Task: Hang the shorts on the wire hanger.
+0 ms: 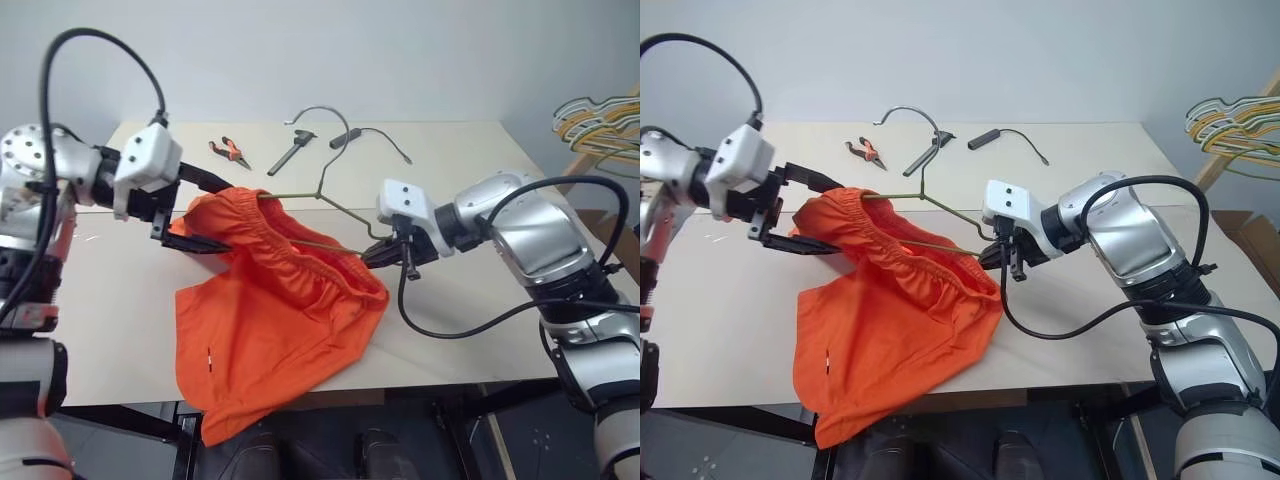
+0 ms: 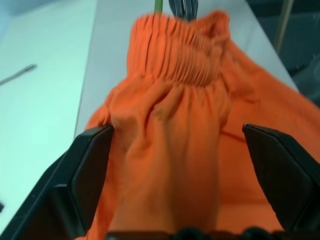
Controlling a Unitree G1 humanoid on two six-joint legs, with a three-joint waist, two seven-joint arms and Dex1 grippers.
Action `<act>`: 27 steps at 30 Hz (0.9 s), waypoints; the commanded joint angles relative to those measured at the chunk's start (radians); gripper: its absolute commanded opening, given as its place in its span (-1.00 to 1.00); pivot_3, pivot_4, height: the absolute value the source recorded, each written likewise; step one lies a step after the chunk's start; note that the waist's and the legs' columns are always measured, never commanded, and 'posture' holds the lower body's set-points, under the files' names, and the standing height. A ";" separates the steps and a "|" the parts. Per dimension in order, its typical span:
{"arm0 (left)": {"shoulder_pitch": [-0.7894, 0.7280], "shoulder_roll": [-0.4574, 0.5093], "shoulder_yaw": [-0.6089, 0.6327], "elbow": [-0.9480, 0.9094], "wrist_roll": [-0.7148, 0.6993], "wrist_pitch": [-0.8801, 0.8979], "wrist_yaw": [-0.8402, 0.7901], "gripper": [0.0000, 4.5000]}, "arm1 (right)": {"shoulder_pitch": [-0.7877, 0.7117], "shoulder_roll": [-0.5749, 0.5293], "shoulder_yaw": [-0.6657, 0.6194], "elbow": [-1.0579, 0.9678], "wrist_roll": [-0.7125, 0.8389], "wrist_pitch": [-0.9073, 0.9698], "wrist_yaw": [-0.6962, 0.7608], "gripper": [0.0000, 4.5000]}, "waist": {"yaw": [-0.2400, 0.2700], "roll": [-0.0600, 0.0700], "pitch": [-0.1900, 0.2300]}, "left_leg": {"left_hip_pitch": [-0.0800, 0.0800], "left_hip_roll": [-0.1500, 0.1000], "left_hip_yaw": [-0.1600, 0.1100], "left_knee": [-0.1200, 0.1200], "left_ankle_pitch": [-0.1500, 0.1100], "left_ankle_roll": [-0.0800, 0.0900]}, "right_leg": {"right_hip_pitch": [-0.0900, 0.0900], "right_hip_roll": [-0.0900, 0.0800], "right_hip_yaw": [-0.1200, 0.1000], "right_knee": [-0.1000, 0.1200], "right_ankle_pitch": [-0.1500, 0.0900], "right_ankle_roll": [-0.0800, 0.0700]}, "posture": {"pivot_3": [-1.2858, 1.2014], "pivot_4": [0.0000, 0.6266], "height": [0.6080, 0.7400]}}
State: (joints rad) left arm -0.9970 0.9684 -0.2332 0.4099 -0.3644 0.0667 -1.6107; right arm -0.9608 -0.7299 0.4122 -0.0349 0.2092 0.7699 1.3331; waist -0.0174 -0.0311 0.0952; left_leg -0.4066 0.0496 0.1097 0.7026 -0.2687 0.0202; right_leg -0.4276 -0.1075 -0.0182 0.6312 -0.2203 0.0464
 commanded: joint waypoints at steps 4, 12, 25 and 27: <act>-0.105 0.000 -0.145 0.075 -0.008 -0.071 -0.004 0.99 | -0.037 -0.009 -0.003 -0.035 0.000 0.010 0.011 -1.00 | -0.002 0.000 0.000 | -0.001 0.000 0.000 0.000 0.000 0.001 | 0.000 0.000 0.001 0.000 0.000 0.000 | 0.03 -0.88 1.00; -0.124 0.040 -0.280 0.059 -0.059 -0.114 -0.004 0.01 | -0.066 0.002 0.011 -0.019 -0.002 0.045 0.009 -1.00 | -0.013 0.000 0.000 | -0.002 0.000 0.000 0.001 -0.001 0.001 | -0.003 0.000 0.002 0.001 0.000 0.000 | 0.02 -0.89 1.00; -0.131 0.013 -0.272 0.102 -0.044 -0.116 -0.004 -0.99 | -0.088 0.004 0.004 -0.014 0.011 0.074 0.007 -1.00 | -0.026 0.000 0.000 | -0.006 0.000 0.000 0.003 -0.001 0.001 | -0.006 0.000 0.002 0.002 0.000 0.001 | 0.01 -0.89 1.00; -0.131 0.016 -0.272 0.104 -0.051 -0.110 -0.004 -0.99 | -0.077 0.001 -0.006 -0.020 0.013 0.056 0.003 -1.00 | -0.027 0.000 0.000 | -0.008 0.000 0.000 0.004 0.000 0.001 | -0.008 0.000 0.002 0.003 0.000 0.001 | 0.01 -0.89 1.00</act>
State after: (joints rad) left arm -1.1001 0.9842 -0.5277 0.5194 -0.3981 -0.0484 -1.6110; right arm -1.0110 -0.7258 0.4543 -0.0276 0.2070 0.8444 1.3359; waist -0.0447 -0.0310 0.0949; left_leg -0.4159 0.0497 0.1100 0.7075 -0.2691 0.0210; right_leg -0.4370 -0.1076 -0.0158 0.6354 -0.2199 0.0474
